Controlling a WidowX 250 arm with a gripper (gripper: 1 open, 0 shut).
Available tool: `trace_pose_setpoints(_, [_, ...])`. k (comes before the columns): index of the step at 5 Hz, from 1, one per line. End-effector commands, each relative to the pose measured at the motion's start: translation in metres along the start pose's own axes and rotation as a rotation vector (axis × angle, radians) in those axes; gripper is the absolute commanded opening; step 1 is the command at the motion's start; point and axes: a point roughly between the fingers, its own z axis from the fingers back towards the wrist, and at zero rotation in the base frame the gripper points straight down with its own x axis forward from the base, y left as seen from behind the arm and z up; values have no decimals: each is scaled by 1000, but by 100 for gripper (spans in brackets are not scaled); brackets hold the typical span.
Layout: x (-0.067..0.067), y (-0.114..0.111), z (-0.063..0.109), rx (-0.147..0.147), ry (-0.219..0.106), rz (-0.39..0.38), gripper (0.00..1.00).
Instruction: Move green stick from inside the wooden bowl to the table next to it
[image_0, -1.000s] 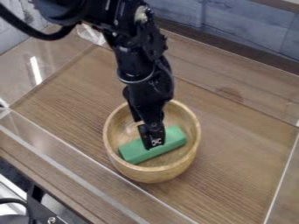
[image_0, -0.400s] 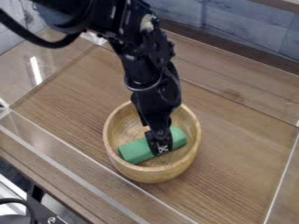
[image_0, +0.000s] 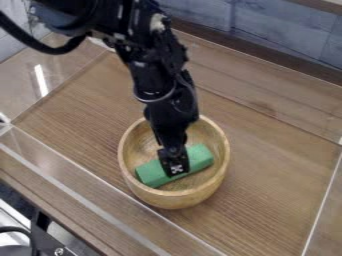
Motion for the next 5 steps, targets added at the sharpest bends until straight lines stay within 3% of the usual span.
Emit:
trace_pose_setpoints(1, [9, 22, 12, 60, -36, 57, 100])
trace_pose_setpoints(2, [9, 36, 7, 67, -33, 124, 100])
trace_pose_setpoints(5, [14, 20, 10, 20, -48, 95, 100])
